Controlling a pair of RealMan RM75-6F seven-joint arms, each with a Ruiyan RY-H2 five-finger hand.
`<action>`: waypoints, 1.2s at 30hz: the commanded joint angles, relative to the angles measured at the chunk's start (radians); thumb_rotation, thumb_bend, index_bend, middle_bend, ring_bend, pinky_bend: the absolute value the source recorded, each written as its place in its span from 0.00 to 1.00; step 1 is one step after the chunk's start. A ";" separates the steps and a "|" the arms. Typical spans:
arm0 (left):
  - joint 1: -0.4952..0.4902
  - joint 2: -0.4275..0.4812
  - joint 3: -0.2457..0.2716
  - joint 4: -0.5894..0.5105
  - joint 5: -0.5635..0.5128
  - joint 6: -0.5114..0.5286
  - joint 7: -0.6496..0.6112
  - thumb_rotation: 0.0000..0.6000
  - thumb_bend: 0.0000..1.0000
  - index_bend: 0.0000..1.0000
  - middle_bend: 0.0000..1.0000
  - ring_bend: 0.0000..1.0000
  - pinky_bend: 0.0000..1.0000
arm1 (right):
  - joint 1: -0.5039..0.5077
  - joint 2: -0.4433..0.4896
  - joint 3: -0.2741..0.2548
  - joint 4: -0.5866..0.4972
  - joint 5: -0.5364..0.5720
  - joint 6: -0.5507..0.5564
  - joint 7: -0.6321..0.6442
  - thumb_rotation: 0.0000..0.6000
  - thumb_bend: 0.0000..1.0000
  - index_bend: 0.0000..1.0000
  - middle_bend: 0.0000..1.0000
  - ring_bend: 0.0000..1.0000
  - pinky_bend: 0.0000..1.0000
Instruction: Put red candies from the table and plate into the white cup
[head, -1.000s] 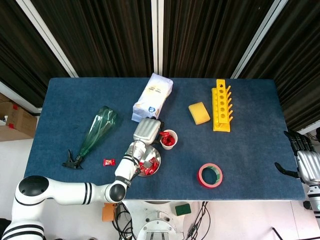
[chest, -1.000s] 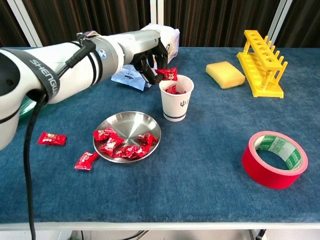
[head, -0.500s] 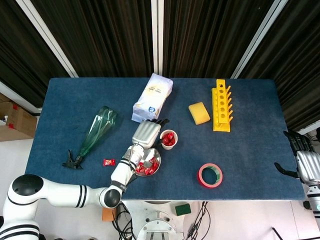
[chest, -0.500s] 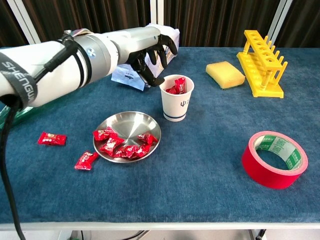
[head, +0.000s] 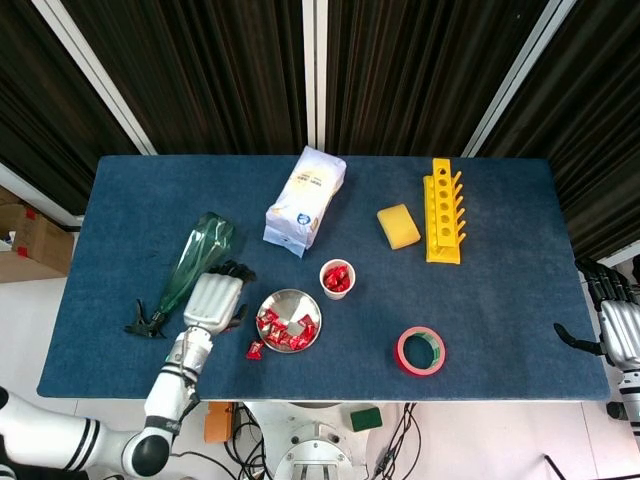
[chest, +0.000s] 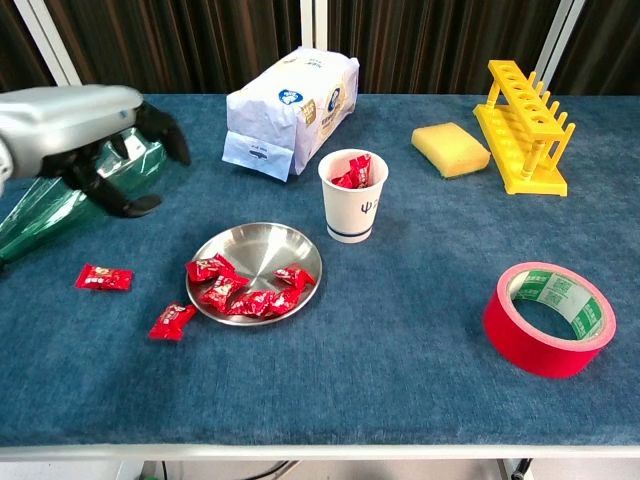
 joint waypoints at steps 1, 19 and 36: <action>0.089 0.006 0.074 0.084 0.094 0.030 -0.097 1.00 0.36 0.32 0.26 0.16 0.28 | -0.001 -0.002 -0.001 -0.003 -0.001 0.002 -0.008 1.00 0.22 0.00 0.00 0.00 0.00; 0.226 -0.061 0.107 0.303 0.215 -0.078 -0.270 1.00 0.37 0.35 0.27 0.16 0.28 | -0.005 -0.003 0.002 -0.005 0.002 0.007 -0.013 1.00 0.22 0.00 0.00 0.00 0.00; 0.271 -0.086 0.074 0.343 0.267 -0.132 -0.243 1.00 0.37 0.42 0.28 0.16 0.28 | -0.005 -0.003 0.001 -0.008 0.001 0.005 -0.018 1.00 0.22 0.00 0.00 0.00 0.00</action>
